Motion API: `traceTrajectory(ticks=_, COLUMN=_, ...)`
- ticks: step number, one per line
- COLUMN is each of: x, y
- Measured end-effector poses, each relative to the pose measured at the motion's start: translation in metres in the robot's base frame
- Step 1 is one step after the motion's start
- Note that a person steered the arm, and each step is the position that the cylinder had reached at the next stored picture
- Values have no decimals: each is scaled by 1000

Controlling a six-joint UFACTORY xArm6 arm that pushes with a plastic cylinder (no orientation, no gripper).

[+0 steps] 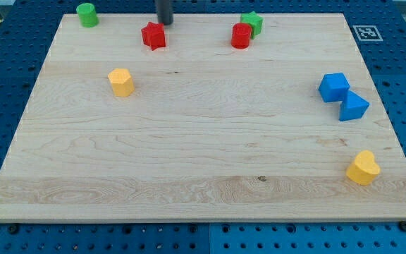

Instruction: Separate the red circle from the green star

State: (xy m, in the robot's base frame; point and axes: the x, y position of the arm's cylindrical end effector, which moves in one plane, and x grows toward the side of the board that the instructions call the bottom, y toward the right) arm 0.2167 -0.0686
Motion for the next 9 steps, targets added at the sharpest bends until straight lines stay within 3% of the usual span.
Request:
traceTrajectory(ticks=2, x=71, y=35)
traceTrajectory(ticks=3, x=87, y=68)
traceTrajectory(ticks=5, x=95, y=160)
traceTrajectory(ticks=9, x=48, y=151)
